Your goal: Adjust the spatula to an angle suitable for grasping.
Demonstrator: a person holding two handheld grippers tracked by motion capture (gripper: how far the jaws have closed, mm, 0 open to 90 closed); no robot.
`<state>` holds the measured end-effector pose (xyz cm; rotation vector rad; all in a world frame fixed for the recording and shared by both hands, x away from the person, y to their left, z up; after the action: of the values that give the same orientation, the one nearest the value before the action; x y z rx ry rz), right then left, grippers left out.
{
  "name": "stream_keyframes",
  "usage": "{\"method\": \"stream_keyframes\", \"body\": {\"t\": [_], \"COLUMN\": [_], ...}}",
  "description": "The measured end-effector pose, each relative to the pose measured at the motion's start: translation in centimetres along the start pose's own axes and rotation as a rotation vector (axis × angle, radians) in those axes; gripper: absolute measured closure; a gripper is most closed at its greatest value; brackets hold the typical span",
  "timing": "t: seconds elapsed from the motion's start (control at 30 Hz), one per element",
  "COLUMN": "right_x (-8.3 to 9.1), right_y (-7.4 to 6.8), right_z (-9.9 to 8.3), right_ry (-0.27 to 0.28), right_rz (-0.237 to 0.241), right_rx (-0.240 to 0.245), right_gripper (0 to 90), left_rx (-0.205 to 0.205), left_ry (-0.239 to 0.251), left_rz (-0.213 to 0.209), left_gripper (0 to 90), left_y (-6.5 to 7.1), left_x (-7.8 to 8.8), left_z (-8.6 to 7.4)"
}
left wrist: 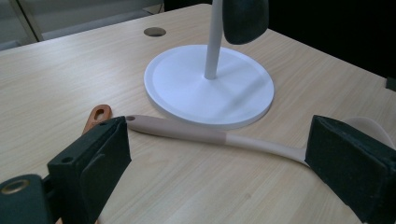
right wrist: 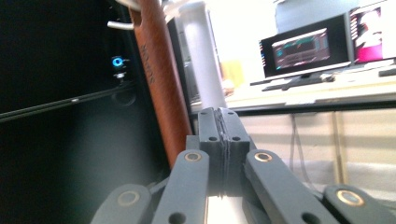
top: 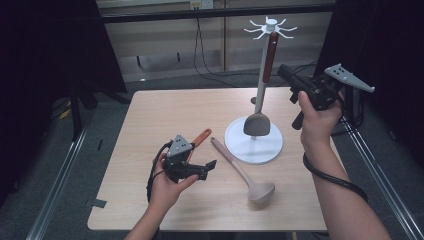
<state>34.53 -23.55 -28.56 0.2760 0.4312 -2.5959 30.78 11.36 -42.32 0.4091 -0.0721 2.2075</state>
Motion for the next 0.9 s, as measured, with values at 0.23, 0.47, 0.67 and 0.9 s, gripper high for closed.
{"method": "stream_keyframes", "body": {"t": [0.23,0.47,0.67,0.9], "right_x": [-0.4,-0.9,-1.5,-1.9], "right_y": [-0.1,-0.1,-0.2,-0.1], "right_z": [0.9,1.8,3.0,4.4], "right_ry": [0.061,0.079,0.094,0.112], "right_rz": [-0.041,-0.071,-0.083,-0.094], "right_rx": [0.01,0.025,0.047,0.049], "right_gripper": [90.0,90.0,90.0,90.0], "left_rx": [-0.004,-0.004,-0.005,0.0], "left_ry": [-0.005,-0.004,-0.009,-0.008], "left_rz": [0.001,-0.006,-0.005,-0.007], "left_gripper": [6.7,6.8,7.0,7.0], "left_y": [0.1,0.1,0.1,0.2], "left_x": [-0.1,-0.1,-0.2,-0.2], "left_z": [-0.1,-0.2,-0.2,-0.2]}}
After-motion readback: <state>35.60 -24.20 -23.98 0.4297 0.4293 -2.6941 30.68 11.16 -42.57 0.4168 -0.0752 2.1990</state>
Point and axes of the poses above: each handheld gripper's, and its own axes: x roughly backward along the jaws, z roughly out of its top, y roughly to its right, the point moved 1 cm from there along -x, roughly forward along the jaws, and after that the axes turned 10 degrees about y, right-handed, at the moved point
